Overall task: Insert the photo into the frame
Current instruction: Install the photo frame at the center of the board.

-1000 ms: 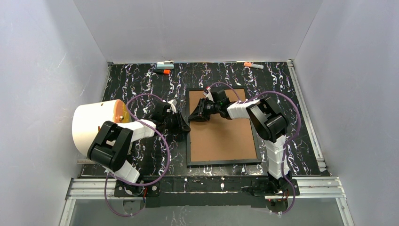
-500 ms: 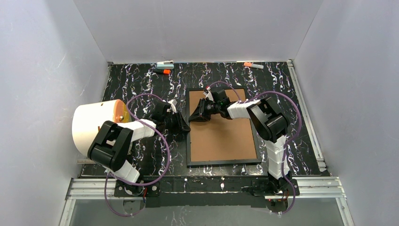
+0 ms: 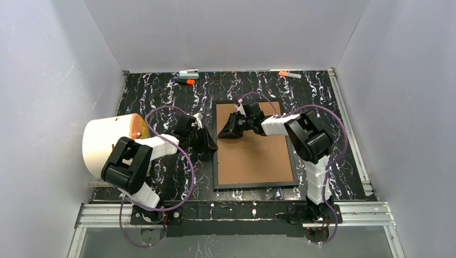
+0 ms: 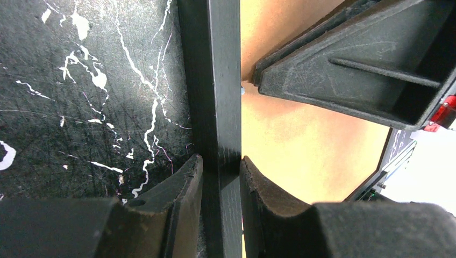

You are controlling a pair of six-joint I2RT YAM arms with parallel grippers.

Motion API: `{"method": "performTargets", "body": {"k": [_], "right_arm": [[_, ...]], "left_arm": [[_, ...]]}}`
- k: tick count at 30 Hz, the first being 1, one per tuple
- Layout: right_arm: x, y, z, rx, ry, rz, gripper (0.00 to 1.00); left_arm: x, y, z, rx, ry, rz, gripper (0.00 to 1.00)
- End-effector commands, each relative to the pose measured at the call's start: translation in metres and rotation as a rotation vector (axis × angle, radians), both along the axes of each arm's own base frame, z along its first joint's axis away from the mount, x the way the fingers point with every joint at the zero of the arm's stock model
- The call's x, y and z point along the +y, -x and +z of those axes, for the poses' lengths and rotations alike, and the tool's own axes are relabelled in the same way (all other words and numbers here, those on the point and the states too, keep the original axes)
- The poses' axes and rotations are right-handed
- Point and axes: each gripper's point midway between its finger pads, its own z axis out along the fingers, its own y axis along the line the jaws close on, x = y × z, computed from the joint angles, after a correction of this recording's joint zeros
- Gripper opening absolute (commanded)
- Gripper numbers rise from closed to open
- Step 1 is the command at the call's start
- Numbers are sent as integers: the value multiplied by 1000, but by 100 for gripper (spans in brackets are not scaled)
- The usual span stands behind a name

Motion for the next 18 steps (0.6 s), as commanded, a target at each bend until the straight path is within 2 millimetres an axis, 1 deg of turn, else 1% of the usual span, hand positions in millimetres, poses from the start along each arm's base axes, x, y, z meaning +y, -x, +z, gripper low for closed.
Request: {"method": "performTargets", "body": {"k": [1,2,4,6,8,11,13,15,17,18], "right_arm": [[-88,31,-111,138,481,-92,24],[-89,29,-109,128,486,-92,24],[-83,22,-95,93,458,-93,24],[-73,8,-71,34,411,-98,25],[-62,-11,-41,-27,357,-99,27],[-47,-43,2,-116,273,-109,30],[-40,-63,24,-148,220,-120,31],[-32,-76,40,-156,160,-110,34],[-20,-88,57,-181,100,-92,38],[-16,-93,59,-188,87,-90,40]], "left_arm": [[47,47,-55,212,-268,-21,9],[47,44,-53,208,-273,-25,9],[44,36,-46,183,-271,-36,9],[40,27,-36,143,-257,-44,11],[35,16,-23,97,-241,-51,14],[27,-1,-4,33,-207,-58,21],[21,-12,9,13,-154,-45,27],[17,-23,23,-8,-102,-18,32],[15,-34,34,-35,-72,13,38],[14,-39,39,-46,-56,21,40]]}}
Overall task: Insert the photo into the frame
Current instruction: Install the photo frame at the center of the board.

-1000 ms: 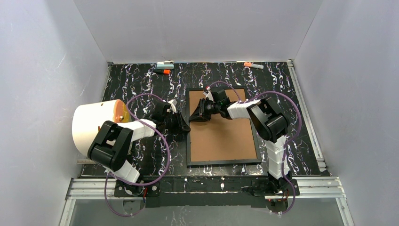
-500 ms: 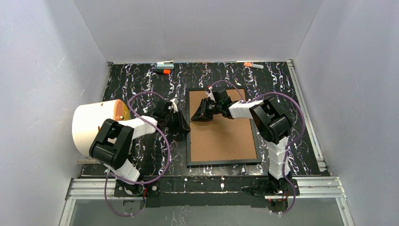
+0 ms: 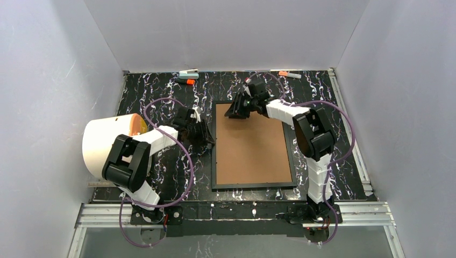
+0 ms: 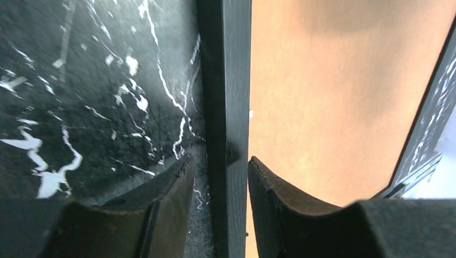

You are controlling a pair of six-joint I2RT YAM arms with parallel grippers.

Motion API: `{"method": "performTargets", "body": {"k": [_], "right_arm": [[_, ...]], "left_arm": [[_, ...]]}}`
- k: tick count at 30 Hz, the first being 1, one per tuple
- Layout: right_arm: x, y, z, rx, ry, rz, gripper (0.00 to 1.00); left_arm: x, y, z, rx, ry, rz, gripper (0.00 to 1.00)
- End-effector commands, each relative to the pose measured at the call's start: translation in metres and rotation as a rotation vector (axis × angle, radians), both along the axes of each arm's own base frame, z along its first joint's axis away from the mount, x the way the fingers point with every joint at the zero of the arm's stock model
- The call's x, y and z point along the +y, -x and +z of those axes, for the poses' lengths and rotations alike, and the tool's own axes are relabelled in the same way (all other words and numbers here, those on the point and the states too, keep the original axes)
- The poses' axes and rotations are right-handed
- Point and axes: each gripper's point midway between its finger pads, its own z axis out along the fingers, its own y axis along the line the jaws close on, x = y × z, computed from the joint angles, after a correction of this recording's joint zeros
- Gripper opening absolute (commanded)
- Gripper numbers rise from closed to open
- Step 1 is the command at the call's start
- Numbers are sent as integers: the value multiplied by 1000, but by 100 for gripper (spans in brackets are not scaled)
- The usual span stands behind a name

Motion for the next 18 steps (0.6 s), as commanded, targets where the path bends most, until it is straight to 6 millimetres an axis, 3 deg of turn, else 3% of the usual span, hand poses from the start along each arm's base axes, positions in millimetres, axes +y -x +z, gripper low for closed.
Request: {"method": "performTargets", "body": {"k": [1,5,10,18], "right_arm": [[16,-29,28,-60,-77,36,42],[36,-41,34,-52,-159,71,45],[55,-53,40,-45,-252,107,37],[69,-62,27,12,-315,114,32]], "left_arm": [[1,-27,29,-64,46,52,43],[0,-42,30,-62,33,57,52],[3,-58,14,-31,-25,77,56],[8,-65,-17,56,-106,64,37]]}}
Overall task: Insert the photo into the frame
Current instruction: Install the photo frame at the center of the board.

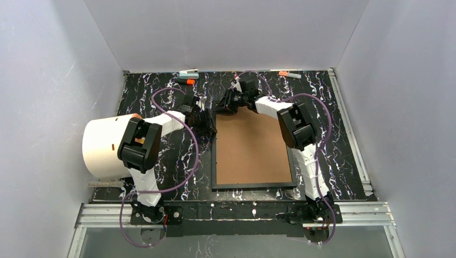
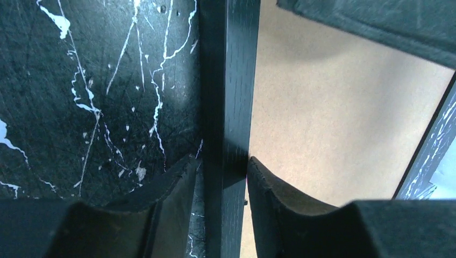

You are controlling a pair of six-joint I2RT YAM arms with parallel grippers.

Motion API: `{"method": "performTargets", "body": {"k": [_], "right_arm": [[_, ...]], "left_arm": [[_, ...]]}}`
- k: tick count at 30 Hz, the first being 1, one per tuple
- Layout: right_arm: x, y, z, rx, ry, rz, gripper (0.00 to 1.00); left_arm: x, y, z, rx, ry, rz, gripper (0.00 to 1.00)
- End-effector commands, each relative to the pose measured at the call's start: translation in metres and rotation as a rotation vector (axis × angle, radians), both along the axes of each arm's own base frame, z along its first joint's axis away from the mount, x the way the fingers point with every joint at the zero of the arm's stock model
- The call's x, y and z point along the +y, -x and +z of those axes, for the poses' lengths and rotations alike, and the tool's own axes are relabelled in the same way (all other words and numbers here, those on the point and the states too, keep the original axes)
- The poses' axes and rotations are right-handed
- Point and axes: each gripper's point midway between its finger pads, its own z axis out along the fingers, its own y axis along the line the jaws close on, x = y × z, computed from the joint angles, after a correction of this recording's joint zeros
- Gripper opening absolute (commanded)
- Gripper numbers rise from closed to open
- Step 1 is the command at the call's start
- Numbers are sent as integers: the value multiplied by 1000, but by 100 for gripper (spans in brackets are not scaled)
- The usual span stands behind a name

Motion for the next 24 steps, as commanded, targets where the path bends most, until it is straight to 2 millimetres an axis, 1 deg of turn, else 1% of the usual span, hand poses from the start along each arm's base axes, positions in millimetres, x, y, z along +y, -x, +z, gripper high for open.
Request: {"method": "performTargets", "body": {"k": [1,5,7,18,21,24], "right_arm": [[12,-10,23,-33,-90,21,32],[12,-15,10,-17,-67,-1,31],[10,-18,3,-12,-48,-13,30],[-6,-19,-40,34,81,-52,27],[-18,-19,-56,81,138,-87,25],[-30,-19,-67,107,180,-114,24]], "left_arm": [[13,4,-10,53,-72,-2,35],[21,16,-22,94,-113,-15,30],[23,20,-24,103,-124,-21,29],[26,25,-28,117,-134,-23,26],[26,24,-27,116,-135,-20,25],[26,24,-28,117,-136,-20,25]]}}
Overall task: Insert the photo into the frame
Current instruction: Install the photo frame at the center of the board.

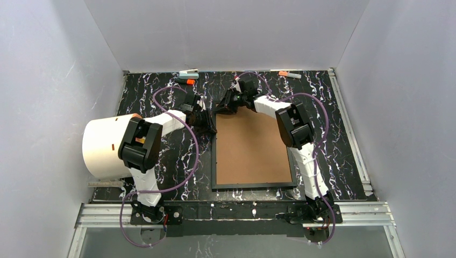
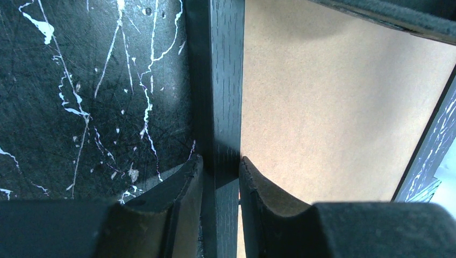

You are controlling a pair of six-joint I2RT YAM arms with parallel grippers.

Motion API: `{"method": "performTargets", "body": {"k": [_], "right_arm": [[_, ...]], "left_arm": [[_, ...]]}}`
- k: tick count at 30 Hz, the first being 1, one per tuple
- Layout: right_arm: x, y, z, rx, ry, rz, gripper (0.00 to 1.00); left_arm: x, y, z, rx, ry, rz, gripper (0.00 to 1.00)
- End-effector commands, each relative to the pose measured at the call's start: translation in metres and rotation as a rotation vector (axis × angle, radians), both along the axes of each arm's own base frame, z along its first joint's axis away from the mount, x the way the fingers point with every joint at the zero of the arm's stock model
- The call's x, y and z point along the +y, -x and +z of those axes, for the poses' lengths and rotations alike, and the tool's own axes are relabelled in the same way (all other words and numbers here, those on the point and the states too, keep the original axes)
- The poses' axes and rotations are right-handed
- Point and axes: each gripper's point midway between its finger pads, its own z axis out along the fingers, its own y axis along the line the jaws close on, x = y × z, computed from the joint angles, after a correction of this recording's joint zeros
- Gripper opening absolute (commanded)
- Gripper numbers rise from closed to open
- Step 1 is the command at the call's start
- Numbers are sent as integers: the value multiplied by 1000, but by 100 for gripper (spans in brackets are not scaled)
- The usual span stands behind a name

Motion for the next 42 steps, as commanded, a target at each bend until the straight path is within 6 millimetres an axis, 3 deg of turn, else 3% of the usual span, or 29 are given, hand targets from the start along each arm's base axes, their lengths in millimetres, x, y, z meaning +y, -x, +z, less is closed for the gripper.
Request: {"method": "performTargets", "body": {"k": [1,9,20,32,34,36,39,42], "right_arm": [[-35,-8,-50,69,163,-86,24],[-48,-4,-65,91,228,-88,24],[-88,-5,-104,184,445,-208,27],[-101,1,-115,214,522,-223,33],[-99,-3,-106,191,511,-223,35],[-94,-12,-84,137,475,-223,38],[-87,-28,-32,36,382,-213,41],[-99,-39,27,-69,311,-230,43]], "left_arm": [[28,27,-30,107,-135,4,25],[29,27,-30,109,-136,6,24],[31,28,-27,93,-144,7,24],[31,27,-26,91,-142,8,24],[31,27,-26,91,-141,7,24],[31,26,-25,88,-137,6,24],[28,23,-21,77,-125,-4,27],[25,16,-15,58,-115,-9,31]]}}
